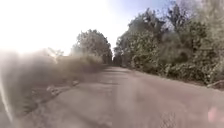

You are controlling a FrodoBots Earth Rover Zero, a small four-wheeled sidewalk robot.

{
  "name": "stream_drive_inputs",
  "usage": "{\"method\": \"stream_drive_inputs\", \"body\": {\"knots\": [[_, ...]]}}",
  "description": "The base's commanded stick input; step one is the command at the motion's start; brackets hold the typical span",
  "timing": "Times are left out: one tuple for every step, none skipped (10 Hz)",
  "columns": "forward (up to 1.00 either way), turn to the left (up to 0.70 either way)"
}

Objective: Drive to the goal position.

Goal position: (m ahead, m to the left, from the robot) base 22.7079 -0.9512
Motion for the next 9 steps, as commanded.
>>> {"method": "stream_drive_inputs", "body": {"knots": [[0.70, 0.00], [0.70, 0.00], [0.70, 0.00], [0.70, 0.00], [0.70, 0.00], [0.70, 0.00], [0.70, 0.00], [0.70, 0.00], [0.70, 0.00]]}}
